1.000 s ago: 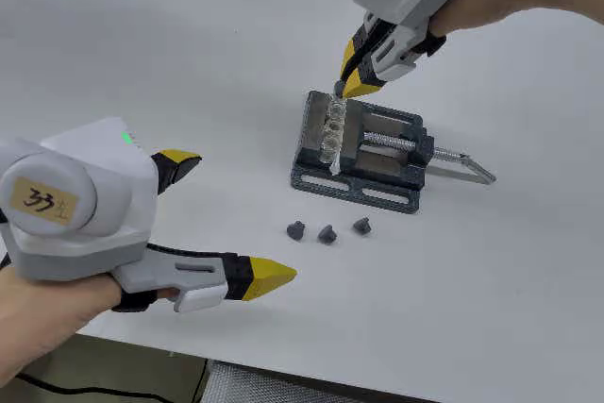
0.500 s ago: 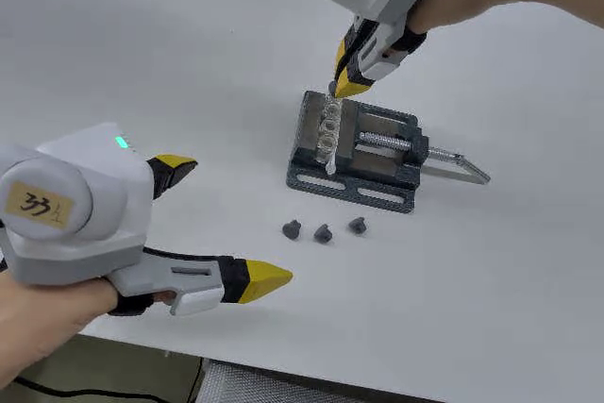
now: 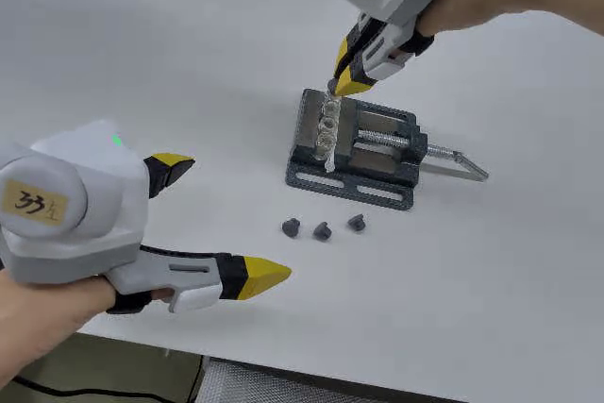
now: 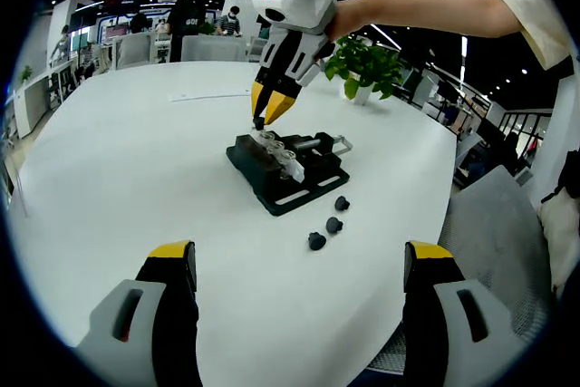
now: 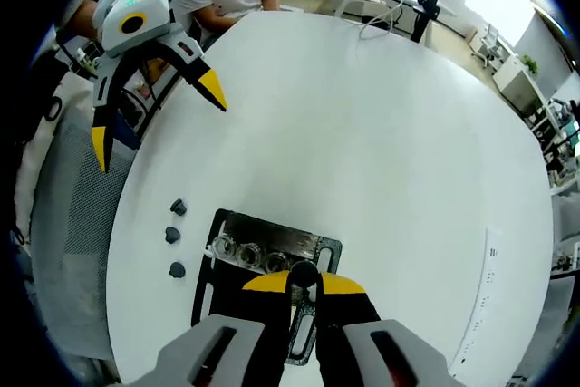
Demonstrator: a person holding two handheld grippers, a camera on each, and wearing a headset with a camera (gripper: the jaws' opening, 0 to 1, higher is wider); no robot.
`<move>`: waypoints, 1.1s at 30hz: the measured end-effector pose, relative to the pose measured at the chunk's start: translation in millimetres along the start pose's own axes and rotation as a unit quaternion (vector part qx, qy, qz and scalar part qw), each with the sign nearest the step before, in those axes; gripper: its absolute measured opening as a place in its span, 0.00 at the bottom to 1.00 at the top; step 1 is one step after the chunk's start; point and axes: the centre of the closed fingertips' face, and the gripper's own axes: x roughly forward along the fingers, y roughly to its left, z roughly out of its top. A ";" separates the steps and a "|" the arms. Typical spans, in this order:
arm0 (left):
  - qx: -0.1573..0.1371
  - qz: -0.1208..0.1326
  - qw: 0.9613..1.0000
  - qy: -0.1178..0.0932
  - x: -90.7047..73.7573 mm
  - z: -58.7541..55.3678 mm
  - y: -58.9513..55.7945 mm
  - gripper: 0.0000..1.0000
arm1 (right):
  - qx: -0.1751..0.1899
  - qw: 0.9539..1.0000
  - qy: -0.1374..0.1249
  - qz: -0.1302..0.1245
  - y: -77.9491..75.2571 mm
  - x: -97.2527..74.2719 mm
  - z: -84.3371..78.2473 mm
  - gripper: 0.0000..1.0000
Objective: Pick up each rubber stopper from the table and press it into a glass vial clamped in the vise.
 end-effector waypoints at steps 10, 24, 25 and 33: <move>0.001 0.000 1.000 -0.001 2.2 0.7 0.3 0.95 | -0.012 1.000 -0.019 0.000 0.0 2.8 -4.2 0.04; 0.002 -0.005 1.000 0.000 3.9 2.8 -4.4 0.95 | 0.081 0.997 0.002 -0.019 -1.0 3.8 -4.3 0.05; 0.003 -0.005 1.000 0.000 3.8 2.5 -3.8 0.95 | 0.082 0.996 0.005 -0.020 0.8 2.9 -3.5 0.05; 0.001 -0.003 1.000 -0.001 2.0 1.4 -3.6 0.95 | 0.061 0.998 0.008 -0.017 1.7 2.6 -4.1 0.07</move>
